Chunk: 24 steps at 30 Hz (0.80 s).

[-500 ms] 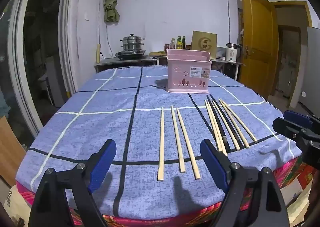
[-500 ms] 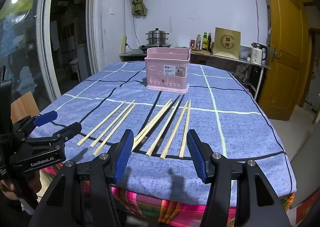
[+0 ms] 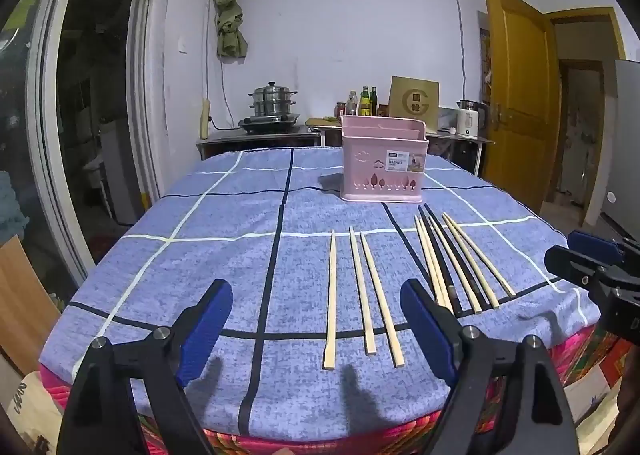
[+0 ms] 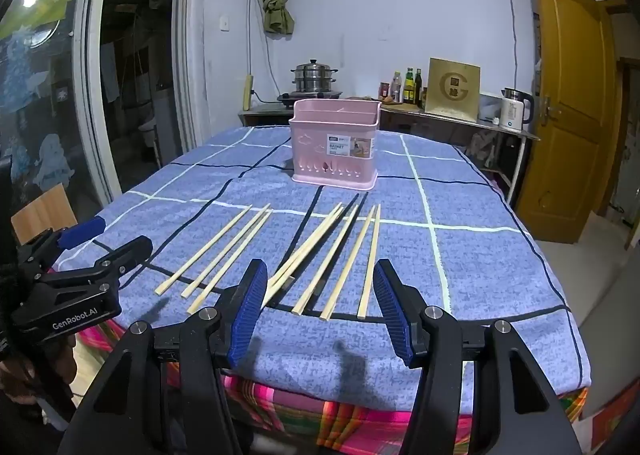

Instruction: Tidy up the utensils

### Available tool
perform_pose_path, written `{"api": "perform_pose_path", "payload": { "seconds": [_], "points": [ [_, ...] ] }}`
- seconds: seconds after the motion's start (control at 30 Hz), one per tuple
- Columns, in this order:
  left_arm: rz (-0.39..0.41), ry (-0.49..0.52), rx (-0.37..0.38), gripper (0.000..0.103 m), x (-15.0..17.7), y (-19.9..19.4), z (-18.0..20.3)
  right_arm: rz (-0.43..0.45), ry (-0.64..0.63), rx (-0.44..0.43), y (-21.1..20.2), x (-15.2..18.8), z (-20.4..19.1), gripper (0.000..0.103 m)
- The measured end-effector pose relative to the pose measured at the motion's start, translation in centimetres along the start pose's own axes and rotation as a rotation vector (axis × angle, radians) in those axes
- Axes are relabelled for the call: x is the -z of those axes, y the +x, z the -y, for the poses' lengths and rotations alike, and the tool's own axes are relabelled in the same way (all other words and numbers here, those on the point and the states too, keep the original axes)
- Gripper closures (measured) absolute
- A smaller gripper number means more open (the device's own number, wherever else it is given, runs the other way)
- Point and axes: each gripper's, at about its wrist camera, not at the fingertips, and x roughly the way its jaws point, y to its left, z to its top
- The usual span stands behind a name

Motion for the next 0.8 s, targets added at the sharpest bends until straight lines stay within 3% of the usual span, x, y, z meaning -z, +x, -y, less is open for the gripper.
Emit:
{"api": "perform_pose_path", "payload": {
  "seconds": [0.8],
  "points": [
    [0.016, 0.014, -0.015, 0.017, 0.08, -0.38, 0.16, 0.003, 0.001, 0.000, 0.02, -0.08, 0.12, 0.047]
  ]
}}
